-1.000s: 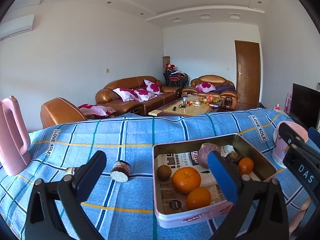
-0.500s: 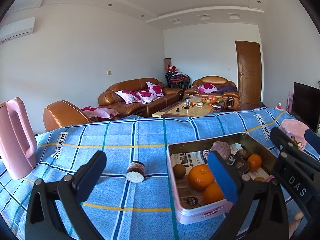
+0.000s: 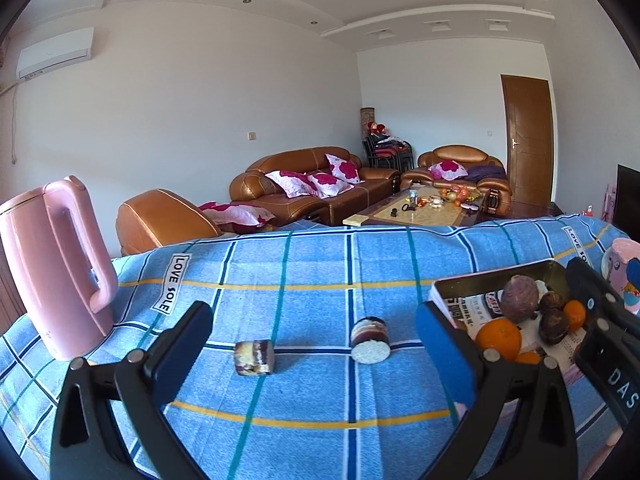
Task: Organize fruits
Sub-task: 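Lift both open tools out of the tin box, then grasp the brown-topped jar with the right tool while the left tool grasps the small can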
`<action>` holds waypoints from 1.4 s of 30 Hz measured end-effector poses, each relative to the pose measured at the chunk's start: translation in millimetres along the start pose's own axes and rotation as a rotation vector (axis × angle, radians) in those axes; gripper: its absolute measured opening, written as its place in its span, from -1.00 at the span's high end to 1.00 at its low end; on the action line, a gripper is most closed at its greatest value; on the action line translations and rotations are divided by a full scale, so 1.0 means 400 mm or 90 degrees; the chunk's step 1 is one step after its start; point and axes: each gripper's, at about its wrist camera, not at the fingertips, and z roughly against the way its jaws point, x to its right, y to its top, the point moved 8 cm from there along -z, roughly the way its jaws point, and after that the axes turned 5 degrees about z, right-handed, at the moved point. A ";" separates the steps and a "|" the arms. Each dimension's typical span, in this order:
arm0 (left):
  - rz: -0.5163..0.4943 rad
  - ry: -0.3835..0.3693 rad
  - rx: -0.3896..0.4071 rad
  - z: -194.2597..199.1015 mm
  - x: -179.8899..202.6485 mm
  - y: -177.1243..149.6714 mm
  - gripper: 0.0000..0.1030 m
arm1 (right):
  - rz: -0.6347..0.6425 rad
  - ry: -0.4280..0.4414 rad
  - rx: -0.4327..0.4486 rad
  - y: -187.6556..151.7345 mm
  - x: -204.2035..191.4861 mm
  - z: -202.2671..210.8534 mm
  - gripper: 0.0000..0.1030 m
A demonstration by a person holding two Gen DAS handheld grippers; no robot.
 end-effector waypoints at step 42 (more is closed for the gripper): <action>0.119 0.151 -0.148 -0.142 -0.411 -0.047 -1.00 | 0.160 0.236 -0.352 -0.157 -0.470 -0.265 0.31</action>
